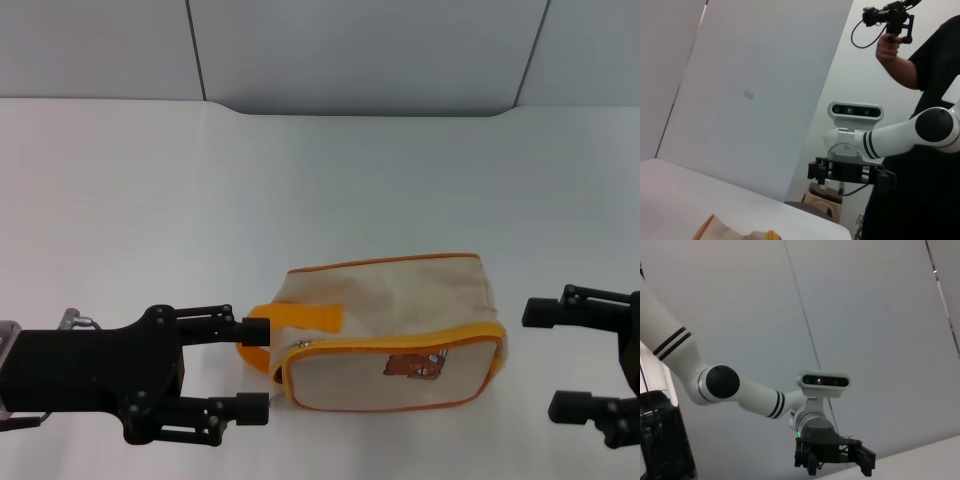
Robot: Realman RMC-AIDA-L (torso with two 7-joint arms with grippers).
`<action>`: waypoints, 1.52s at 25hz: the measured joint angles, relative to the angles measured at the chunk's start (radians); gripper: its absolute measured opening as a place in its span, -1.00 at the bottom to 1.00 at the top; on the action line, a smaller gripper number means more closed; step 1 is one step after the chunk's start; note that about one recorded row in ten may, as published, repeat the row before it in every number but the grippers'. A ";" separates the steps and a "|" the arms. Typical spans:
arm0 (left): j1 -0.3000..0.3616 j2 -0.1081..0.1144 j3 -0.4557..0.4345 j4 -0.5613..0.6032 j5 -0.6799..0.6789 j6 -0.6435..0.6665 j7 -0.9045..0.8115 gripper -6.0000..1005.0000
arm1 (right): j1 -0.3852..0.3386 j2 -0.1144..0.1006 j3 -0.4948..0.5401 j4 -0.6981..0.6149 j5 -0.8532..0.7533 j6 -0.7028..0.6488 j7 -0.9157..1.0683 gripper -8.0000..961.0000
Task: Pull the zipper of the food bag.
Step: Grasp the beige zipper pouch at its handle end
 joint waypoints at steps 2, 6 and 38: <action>0.001 0.000 0.005 0.006 0.000 0.002 -0.008 0.56 | 0.003 0.002 -0.014 0.000 -0.001 0.002 -0.002 0.75; 0.003 0.001 0.006 0.006 0.001 0.003 -0.011 0.56 | 0.007 0.011 -0.024 -0.004 -0.007 0.016 -0.004 0.75; -0.040 -0.083 0.032 -0.081 0.066 -0.528 0.158 0.56 | 0.007 0.013 -0.022 -0.001 -0.014 0.043 -0.010 0.74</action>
